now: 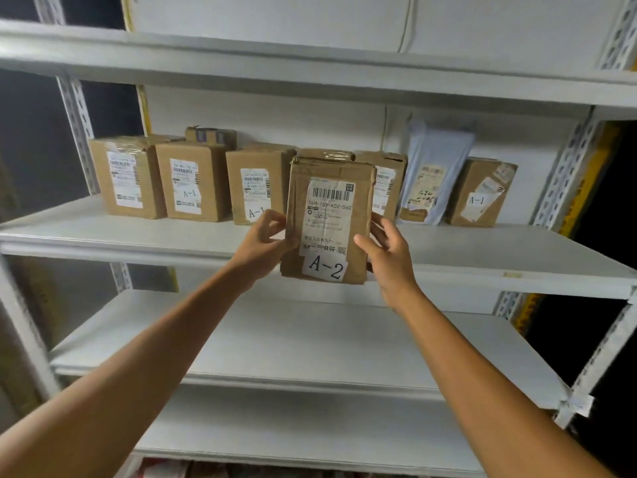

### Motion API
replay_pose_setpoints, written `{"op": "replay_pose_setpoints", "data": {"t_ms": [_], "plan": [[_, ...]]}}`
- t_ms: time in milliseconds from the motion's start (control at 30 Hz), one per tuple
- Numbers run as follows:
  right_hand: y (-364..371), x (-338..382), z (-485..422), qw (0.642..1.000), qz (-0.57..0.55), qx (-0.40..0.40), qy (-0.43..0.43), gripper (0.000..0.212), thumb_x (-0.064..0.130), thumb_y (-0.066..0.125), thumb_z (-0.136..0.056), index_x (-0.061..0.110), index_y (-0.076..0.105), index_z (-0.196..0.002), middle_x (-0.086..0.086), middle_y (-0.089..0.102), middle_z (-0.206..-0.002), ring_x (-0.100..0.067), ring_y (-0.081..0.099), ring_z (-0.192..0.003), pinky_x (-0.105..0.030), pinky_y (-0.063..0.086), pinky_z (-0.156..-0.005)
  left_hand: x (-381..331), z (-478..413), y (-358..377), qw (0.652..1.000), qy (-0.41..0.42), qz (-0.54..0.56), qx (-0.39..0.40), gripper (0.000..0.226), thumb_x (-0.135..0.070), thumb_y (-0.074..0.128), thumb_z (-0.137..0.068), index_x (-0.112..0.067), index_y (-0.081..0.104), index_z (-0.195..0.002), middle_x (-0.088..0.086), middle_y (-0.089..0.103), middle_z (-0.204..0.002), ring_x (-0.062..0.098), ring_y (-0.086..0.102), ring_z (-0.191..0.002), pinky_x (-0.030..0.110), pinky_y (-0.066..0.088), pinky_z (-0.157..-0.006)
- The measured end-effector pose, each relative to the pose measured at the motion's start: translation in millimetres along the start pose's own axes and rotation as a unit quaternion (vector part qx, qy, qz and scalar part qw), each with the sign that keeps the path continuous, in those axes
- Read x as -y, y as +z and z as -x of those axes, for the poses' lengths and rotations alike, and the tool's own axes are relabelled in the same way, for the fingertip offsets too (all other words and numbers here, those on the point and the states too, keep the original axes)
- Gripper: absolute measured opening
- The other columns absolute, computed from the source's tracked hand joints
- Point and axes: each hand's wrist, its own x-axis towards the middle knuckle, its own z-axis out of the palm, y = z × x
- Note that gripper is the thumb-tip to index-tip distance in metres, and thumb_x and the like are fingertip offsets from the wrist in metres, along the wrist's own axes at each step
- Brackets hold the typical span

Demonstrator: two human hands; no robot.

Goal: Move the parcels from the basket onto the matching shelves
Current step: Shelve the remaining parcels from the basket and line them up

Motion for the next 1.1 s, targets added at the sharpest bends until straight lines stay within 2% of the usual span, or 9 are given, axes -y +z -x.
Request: {"op": "replay_pose_setpoints", "data": {"t_ms": [200, 467, 567, 633, 700, 867, 933, 1000, 1100], "plan": [[12, -25, -33, 0.998, 0.04, -0.045, -0.023, 0.048, 0.014, 0.067, -0.086, 0.035, 0.049, -0.126, 0.016, 0.06, -0.12, -0.003, 0.063, -0.105, -0.035, 0.055, -0.091, 29, -34, 6, 0.999, 0.039, -0.012, 0.012, 0.021, -0.002, 0.057, -0.09, -0.016, 0.043, -0.098, 0.012, 0.059, -0.122, 0.03, 0.062, -0.104, 0.04, 0.059, -0.074], [8, -65, -105, 0.995, 0.084, -0.039, -0.036, 0.051, 0.019, 0.066, -0.089, 0.021, 0.046, -0.136, 0.004, 0.056, -0.134, -0.015, 0.055, -0.122, -0.041, 0.048, -0.102, 60, -108, 16, 0.997, 0.065, -0.042, -0.015, 0.028, -0.013, 0.064, -0.088, -0.015, 0.045, -0.109, 0.007, 0.062, -0.115, 0.027, 0.064, -0.098, 0.045, 0.058, -0.078], [8, -81, -135, 0.993, 0.11, -0.017, -0.036, 0.053, 0.019, 0.064, -0.091, 0.021, 0.042, -0.139, 0.004, 0.056, -0.133, -0.012, 0.054, -0.121, -0.038, 0.047, -0.103, 75, -132, 23, 0.992, 0.084, -0.088, -0.03, 0.049, -0.009, 0.061, -0.09, -0.023, 0.038, -0.132, -0.002, 0.052, -0.133, 0.013, 0.063, -0.101, 0.024, 0.058, -0.071], [10, -92, -154, 0.99, 0.138, -0.012, -0.04, 0.056, 0.02, 0.064, -0.091, 0.02, 0.039, -0.141, 0.003, 0.057, -0.133, -0.01, 0.055, -0.119, -0.034, 0.047, -0.103, 83, -147, 28, 0.986, 0.106, -0.127, -0.03, 0.072, -0.002, 0.057, -0.091, -0.028, 0.021, -0.148, -0.012, 0.041, -0.133, -0.006, 0.06, -0.091, 0.008, 0.051, -0.065], [12, -102, -173, 0.985, 0.165, -0.009, -0.04, 0.06, 0.023, 0.064, -0.091, 0.018, 0.037, -0.144, 0.005, 0.054, -0.136, -0.007, 0.052, -0.119, -0.026, 0.045, -0.099, 92, -165, 30, 0.98, 0.111, -0.158, -0.037, 0.079, 0.001, 0.055, -0.091, -0.027, 0.012, -0.151, -0.019, 0.04, -0.126, -0.012, 0.055, -0.092, 0.004, 0.048, -0.066], [18, -120, -216, 0.979, 0.198, -0.008, -0.039, 0.059, 0.024, 0.063, -0.092, 0.011, 0.041, -0.145, -0.002, 0.056, -0.137, -0.015, 0.054, -0.124, -0.02, 0.042, -0.097, 104, -209, 36, 0.974, 0.068, -0.202, -0.07, 0.081, -0.001, 0.05, -0.093, -0.034, 0.004, -0.151, -0.009, 0.052, -0.115, 0.016, 0.059, -0.104, 0.035, 0.054, -0.084], [22, -127, -228, 0.975, 0.217, -0.004, -0.04, 0.054, 0.024, 0.065, -0.091, 0.012, 0.046, -0.14, -0.003, 0.062, -0.128, -0.016, 0.06, -0.115, -0.017, 0.047, -0.088, 107, -219, 41, 0.964, 0.064, -0.24, -0.093, 0.081, -0.003, 0.05, -0.092, -0.031, 0.002, -0.152, 0.001, 0.054, -0.119, 0.023, 0.059, -0.104, 0.036, 0.053, -0.084], [24, -134, -237, 0.97, 0.241, 0.002, -0.039, 0.043, 0.024, 0.066, -0.089, 0.013, 0.052, -0.129, -0.002, 0.067, -0.117, -0.018, 0.064, -0.104, -0.016, 0.049, -0.075, 112, -225, 46, 0.944, 0.085, -0.298, -0.114, 0.087, -0.004, 0.058, -0.088, -0.021, 0.001, -0.152, 0.01, 0.043, -0.137, 0.027, 0.052, -0.114, 0.035, 0.048, -0.093], [24, -142, -248, 0.966, 0.255, 0.012, -0.039, 0.044, 0.029, 0.069, -0.088, 0.015, 0.05, -0.126, -0.002, 0.065, -0.117, -0.017, 0.061, -0.102, -0.029, 0.05, -0.081, 117, -233, 53, 0.91, 0.151, -0.363, -0.13, 0.099, -0.002, 0.069, -0.08, -0.015, 0.001, -0.152, 0.016, 0.013, -0.154, 0.031, 0.024, -0.14, 0.037, 0.03, -0.111]]}}
